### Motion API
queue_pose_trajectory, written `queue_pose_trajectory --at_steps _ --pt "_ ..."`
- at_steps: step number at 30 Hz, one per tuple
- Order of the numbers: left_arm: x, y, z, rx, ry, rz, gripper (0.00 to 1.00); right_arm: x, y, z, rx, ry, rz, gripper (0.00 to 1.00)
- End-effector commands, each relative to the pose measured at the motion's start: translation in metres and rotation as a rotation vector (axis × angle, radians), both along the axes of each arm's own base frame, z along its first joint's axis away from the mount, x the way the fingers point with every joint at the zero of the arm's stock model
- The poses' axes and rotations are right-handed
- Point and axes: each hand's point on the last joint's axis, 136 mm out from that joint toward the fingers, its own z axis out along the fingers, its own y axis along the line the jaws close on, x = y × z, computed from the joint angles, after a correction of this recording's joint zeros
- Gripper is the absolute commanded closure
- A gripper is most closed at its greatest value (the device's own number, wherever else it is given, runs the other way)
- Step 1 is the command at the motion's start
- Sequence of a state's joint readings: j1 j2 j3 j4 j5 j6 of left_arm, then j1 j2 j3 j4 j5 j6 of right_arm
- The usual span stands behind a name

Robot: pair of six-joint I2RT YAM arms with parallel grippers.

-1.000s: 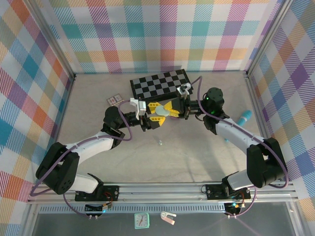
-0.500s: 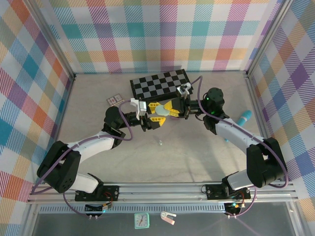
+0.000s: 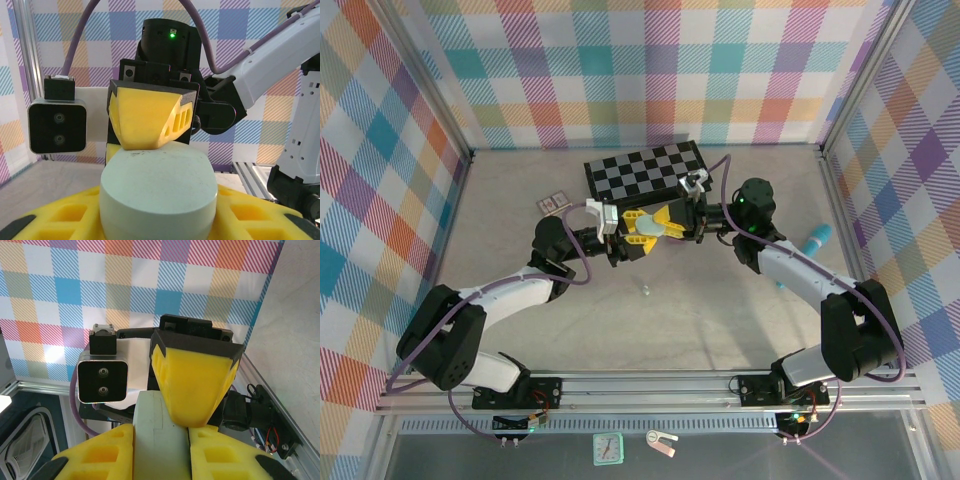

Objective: Insert wireless bluetooth earbuds into charging case

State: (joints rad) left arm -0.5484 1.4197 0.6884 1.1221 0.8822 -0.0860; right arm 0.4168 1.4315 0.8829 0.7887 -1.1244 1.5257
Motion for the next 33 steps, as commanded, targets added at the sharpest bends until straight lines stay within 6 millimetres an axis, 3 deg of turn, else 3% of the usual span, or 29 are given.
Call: queue_pose_trajectory --at_steps 1,7,12,14,17,24,29,33 --pt "-0.016 -0.003 0.025 -0.046 -0.101 -0.071 0.6 0.002 0.002 0.009 0.011 -0.049 -0.01 0.96" --pt "-0.016 -0.003 0.024 -0.045 -0.103 -0.07 0.66 0.002 0.001 0.009 -0.01 -0.073 -0.019 0.7" --pt "-0.016 -0.002 0.021 -0.035 -0.097 -0.063 0.66 0.002 -0.005 0.013 -0.036 -0.155 -0.062 0.34" --pt "-0.017 -0.001 0.02 -0.032 -0.094 -0.061 0.66 0.003 -0.008 0.011 -0.07 -0.174 -0.087 0.26" --pt "-0.021 0.001 0.021 -0.034 -0.098 -0.06 0.66 0.004 -0.013 0.006 -0.149 -0.237 -0.129 0.2" --pt "-0.026 0.005 0.02 -0.032 -0.082 -0.06 0.66 -0.002 -0.027 0.018 -0.263 -0.499 -0.204 0.14" --pt "-0.026 0.006 0.012 -0.016 -0.053 -0.055 0.66 -0.021 -0.034 0.023 -0.376 -0.831 -0.22 0.1" --pt "-0.026 0.005 0.008 -0.009 -0.036 -0.061 0.66 -0.04 -0.027 0.017 -0.438 -1.093 -0.162 0.06"
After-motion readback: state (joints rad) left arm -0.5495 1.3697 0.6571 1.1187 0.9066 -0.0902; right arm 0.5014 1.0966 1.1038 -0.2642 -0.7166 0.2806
